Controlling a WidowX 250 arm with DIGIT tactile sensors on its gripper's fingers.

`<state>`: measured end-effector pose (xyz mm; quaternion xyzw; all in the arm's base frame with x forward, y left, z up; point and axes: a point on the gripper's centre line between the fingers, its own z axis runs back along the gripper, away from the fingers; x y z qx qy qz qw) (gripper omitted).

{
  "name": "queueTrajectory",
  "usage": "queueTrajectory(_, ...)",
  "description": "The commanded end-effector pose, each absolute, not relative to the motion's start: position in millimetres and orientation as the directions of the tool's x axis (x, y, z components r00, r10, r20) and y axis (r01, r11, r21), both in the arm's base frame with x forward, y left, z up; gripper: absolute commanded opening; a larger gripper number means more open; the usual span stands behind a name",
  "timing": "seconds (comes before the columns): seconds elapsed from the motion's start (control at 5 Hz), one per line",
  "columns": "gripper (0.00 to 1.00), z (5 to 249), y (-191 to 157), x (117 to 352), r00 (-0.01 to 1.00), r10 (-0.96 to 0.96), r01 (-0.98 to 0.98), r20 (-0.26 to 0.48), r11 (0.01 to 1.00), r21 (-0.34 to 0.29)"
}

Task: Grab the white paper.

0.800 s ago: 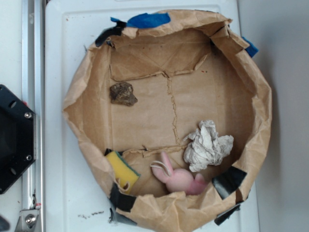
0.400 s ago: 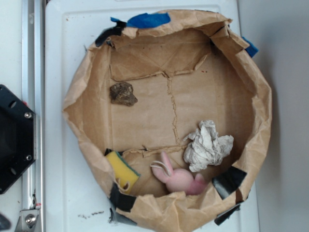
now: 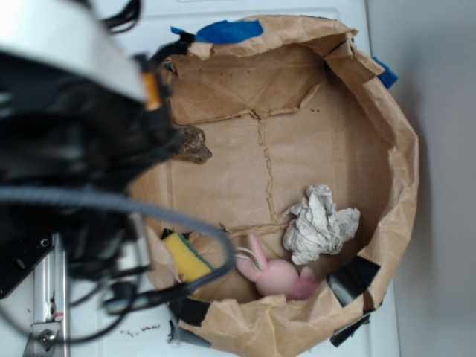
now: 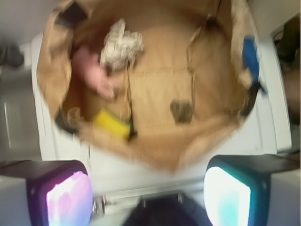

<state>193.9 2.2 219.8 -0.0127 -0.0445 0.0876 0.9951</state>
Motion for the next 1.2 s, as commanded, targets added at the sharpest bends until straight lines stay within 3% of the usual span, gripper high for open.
queueTrajectory(0.0, 1.00, 207.5, 25.2, 237.7, 0.822, 0.525, -0.497, 0.220, 0.851, -0.171)
queueTrajectory(0.2, 1.00, 206.3, 29.0, 248.0, 0.787, 0.565, -0.530, 0.247, 0.824, -0.198)
queueTrajectory(1.0, 1.00, 206.3, 29.0, 248.0, 0.787, 0.565, -0.530, 0.247, 0.824, -0.198)
